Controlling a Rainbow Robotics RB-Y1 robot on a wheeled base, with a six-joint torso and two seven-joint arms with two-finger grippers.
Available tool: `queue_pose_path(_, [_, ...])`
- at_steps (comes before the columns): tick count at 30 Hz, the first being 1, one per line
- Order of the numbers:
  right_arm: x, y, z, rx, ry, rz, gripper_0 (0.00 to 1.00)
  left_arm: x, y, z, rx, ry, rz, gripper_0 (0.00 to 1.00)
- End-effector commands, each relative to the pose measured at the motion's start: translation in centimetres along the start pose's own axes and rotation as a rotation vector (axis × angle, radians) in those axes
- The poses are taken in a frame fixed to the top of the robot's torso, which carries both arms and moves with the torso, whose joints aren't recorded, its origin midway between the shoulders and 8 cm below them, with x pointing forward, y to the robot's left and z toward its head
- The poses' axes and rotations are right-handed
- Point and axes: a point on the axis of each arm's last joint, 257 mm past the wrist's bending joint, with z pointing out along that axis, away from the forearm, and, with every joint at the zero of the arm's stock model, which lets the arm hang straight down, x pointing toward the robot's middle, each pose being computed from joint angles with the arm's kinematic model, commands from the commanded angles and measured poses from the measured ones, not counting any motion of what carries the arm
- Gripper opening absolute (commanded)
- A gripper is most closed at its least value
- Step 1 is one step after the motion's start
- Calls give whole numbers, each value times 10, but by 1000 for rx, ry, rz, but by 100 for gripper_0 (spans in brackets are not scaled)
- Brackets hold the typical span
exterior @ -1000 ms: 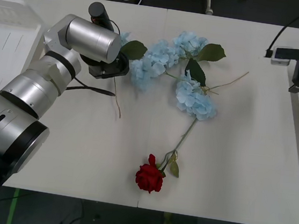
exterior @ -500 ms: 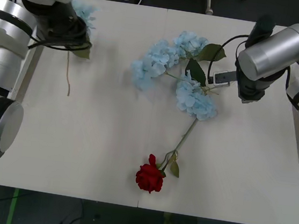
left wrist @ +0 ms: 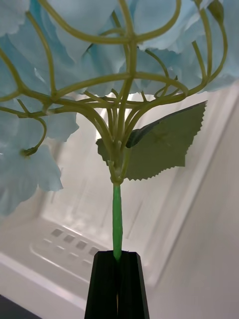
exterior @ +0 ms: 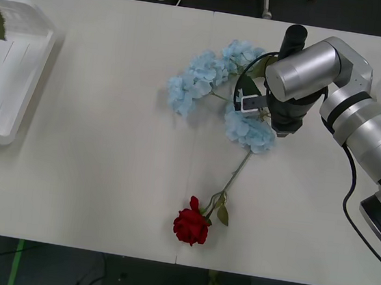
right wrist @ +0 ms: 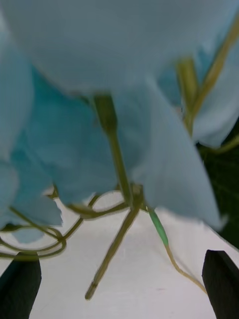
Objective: Put the red flowers into the right box and the blue flowers into the left box
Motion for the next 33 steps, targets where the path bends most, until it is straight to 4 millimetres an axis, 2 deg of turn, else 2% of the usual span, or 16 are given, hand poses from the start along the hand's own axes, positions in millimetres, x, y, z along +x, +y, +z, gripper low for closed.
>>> queue_pose_path(1, [-31,-27,-19,73,-12,-92,94,2,83,-6,-133,-48,31,0])
queue_pose_path(4, [-38,-20,-15,58,-18,-101,94,13,106,5,-182,-49,22,0])
queue_pose_path(8, [-43,-13,-11,36,-31,-92,94,29,121,17,-223,-28,16,0])
queue_pose_path(15, [-47,-1,-4,-3,-52,-70,94,53,129,48,-229,14,14,0])
queue_pose_path(20, [-50,10,-1,-37,-58,-72,93,61,135,70,-220,19,-8,0])
queue_pose_path(23, [-45,17,0,-62,-45,-74,88,62,128,79,-182,13,-21,0])
queue_pose_path(24, [-42,19,0,-73,-40,-72,85,61,125,79,-173,10,-21,7])
queue_pose_path(25, [-42,21,0,-81,-40,-70,83,61,125,79,-172,10,-23,21])
queue_pose_path(26, [-38,25,0,-96,-33,-66,83,61,123,80,-168,10,-23,47])
queue_pose_path(28, [-30,32,-2,-129,-19,-61,82,60,115,81,-139,8,-27,76])
queue_pose_path(30, [-19,39,-5,-168,-1,-50,83,61,104,83,-92,10,-37,88])
queue_pose_path(33, [-5,42,-11,-206,1,-19,82,61,87,78,-22,20,-47,97])
